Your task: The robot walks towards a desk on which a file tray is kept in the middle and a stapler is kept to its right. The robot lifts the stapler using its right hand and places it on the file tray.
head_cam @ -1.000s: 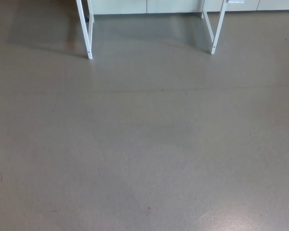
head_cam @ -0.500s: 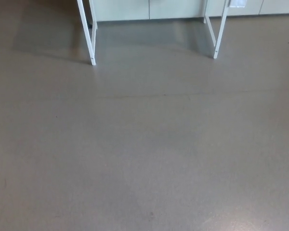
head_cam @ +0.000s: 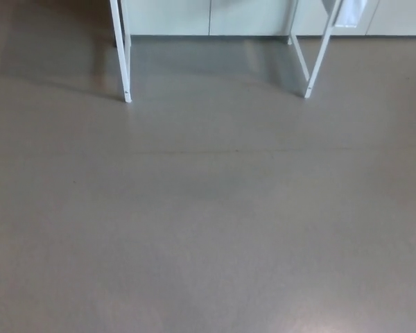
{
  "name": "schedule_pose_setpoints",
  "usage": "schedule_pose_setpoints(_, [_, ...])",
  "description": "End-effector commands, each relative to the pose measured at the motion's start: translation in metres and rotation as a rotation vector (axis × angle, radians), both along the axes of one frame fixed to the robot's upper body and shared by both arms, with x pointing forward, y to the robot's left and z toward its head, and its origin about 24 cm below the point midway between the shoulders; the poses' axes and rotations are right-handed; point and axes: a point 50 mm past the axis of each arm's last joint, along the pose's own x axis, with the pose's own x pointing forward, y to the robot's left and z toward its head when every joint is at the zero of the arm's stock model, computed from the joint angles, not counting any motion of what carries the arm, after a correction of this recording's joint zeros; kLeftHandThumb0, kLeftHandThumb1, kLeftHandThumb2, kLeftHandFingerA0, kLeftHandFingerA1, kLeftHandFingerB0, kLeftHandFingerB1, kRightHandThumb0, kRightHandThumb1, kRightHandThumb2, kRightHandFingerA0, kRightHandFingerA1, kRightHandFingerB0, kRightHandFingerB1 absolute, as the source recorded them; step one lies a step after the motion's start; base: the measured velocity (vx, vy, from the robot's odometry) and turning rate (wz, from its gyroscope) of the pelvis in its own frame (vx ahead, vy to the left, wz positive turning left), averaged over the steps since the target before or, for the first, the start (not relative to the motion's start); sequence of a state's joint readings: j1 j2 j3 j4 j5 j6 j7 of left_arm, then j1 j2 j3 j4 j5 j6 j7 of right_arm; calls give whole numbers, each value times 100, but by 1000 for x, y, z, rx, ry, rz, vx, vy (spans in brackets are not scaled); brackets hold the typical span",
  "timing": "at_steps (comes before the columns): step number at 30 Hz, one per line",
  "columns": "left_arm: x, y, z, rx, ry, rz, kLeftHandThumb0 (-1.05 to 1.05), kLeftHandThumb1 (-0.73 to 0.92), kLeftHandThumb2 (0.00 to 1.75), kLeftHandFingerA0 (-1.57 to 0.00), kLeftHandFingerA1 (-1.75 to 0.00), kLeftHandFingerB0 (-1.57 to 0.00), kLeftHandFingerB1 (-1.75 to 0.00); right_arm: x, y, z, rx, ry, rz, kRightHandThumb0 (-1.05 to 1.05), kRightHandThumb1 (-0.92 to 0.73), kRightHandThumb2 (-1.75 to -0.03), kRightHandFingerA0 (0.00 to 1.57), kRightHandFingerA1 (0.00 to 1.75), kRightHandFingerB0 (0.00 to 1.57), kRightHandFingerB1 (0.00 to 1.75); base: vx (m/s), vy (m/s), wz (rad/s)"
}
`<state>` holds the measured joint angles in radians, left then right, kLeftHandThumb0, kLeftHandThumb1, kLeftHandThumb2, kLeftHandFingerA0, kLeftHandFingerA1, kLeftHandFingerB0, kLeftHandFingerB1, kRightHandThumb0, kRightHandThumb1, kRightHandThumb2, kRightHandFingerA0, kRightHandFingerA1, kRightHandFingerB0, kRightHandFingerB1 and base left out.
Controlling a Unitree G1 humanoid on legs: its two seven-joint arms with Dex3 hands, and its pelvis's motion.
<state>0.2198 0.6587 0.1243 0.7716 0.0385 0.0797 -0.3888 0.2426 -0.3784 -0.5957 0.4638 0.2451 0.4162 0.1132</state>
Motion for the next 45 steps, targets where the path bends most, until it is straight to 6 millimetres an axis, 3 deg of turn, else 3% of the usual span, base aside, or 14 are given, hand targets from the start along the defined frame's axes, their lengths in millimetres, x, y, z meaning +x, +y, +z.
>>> schedule_pose_setpoints(1, [0,3,1,26,15,-1,-49,80,63,-22,-37,-33,-39,2,-2,4,-16,-14,-4,-22,-41,-93,22,62,22,60,260,-102,13])
schedule_pose_setpoints(11, [-3,1,1,-5,5,8,-45,82,64,-18,-37,-30,-38,2,-3,4,-17,-11,-2,-22,-41,-93,22,62,22,60,308,-171,11])
schedule_pose_setpoints(14, [-3,0,2,-8,6,6,-50,73,78,-16,-42,-23,-42,2,-3,4,-18,-11,-1,-22,-41,-93,22,62,22,60,241,-63,-5])
schedule_pose_setpoints(15, [-4,0,3,-12,6,12,-24,64,110,-9,-53,-10,-51,3,-3,5,-18,-11,1,-22,-41,-93,22,62,22,60,268,31,-13])
schedule_pose_setpoints(16, [-4,0,3,-12,6,9,-50,74,78,-16,-43,-23,-43,3,-3,5,-18,-11,1,-22,-41,-93,22,62,22,60,259,43,-17])
schedule_pose_setpoints(17, [-4,1,2,-12,5,11,-45,82,64,-17,-37,-29,-38,3,-3,5,-18,-11,1,-22,-41,-93,22,62,22,60,271,98,-18])
schedule_pose_setpoints(25, [-4,2,1,-8,1,19,-45,81,63,-19,-37,-31,-39,3,-3,5,-18,-11,1,-22,-41,-93,22,62,22,60,314,172,-14])
schedule_pose_setpoints(28, [-5,1,1,-12,-6,17,-50,72,78,-17,-44,-24,-44,3,-3,5,-18,-11,1,-22,-41,-93,22,62,22,60,218,125,5])
schedule_pose_setpoints(38, [-5,3,1,-7,-3,18,-45,81,63,-19,-39,-31,-40,-1,-2,2,-14,-4,-3,-22,-41,-93,22,62,22,60,177,-39,6])
schedule_pose_setpoints(39, [-5,3,1,-7,-5,17,-51,72,78,-18,-45,-26,-45,-1,-2,2,-13,-3,-4,-22,-41,-93,22,62,22,60,166,-120,52])
schedule_pose_setpoints(40, [-5,3,0,-2,-1,14,-47,81,63,-19,-39,-32,-40,-1,-2,2,-13,-3,-4,-22,-41,-93,22,62,22,60,160,-116,10])
schedule_pose_setpoints(41, [-5,4,0,4,4,14,-54,69,82,-18,-47,-27,-47,-1,-2,2,-13,-3,-4,-22,-41,-93,22,62,22,60,162,-106,-11])
schedule_pose_setpoints(42, [-5,3,0,-7,3,13,-45,82,64,-17,-38,-29,-39,-1,-2,2,-13,-3,-4,-22,-41,-93,22,62,22,60,153,-93,-6])
schedule_pose_setpoints(45, [-3,2,0,1,8,15,-46,81,63,-19,-38,-31,-40,0,-2,3,-15,-5,-4,-22,-41,-93,22,62,22,60,120,-86,-8])
